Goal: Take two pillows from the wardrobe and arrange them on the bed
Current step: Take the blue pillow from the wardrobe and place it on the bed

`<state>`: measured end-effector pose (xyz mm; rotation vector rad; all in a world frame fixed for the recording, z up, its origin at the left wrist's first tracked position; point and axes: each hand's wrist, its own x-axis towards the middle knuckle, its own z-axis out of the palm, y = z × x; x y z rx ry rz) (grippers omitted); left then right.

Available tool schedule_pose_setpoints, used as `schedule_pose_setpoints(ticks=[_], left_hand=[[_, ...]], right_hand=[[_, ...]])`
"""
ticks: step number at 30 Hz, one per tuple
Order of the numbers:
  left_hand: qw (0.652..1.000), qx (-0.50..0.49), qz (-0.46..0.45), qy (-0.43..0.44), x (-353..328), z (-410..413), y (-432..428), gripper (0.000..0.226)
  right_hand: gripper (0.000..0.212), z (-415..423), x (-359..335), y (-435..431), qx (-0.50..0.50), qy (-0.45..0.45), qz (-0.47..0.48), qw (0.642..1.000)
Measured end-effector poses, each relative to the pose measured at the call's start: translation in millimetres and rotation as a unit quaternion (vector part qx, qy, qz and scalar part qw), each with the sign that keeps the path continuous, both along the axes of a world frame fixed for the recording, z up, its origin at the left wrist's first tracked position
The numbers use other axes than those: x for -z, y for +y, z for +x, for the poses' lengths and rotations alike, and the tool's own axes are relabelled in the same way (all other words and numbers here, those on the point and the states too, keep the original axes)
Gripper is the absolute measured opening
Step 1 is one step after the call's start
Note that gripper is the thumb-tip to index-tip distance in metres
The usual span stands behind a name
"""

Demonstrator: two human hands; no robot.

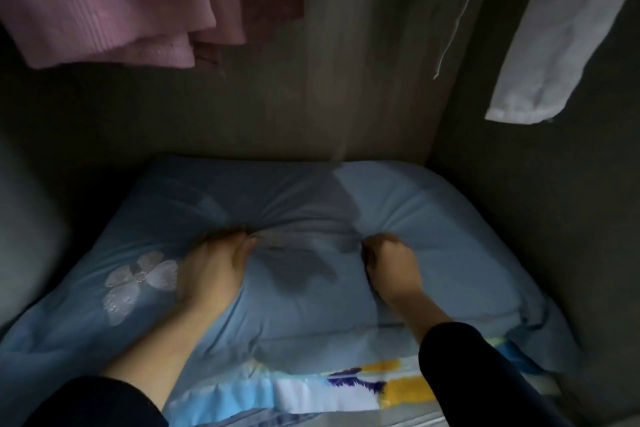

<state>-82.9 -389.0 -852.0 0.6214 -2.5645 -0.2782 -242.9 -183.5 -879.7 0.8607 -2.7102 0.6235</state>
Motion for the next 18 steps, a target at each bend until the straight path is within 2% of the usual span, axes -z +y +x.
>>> schedule_pose_setpoints(ticks=[3, 6, 10, 18], left_hand=[[0.997, 0.000, 0.035, 0.066, -14, 13, 10, 0.021], [0.992, 0.018, 0.051, 0.114, -31, 28, 21, 0.032], [0.987, 0.015, 0.046, 0.154, -65, 53, 31, 0.032], [0.987, 0.000, 0.134, 0.084, -167, 131, 73, 0.029]], right_hand=[[0.008, 10, -17, 13, 0.004, 0.003, -0.104, 0.995], [0.015, 23, -36, 31, -0.031, 0.020, -0.148, 0.988], [0.023, 51, -69, 46, -0.035, 0.005, -0.185, 0.982], [0.019, 159, -178, 92, 0.017, -0.125, -0.144, 0.981]])
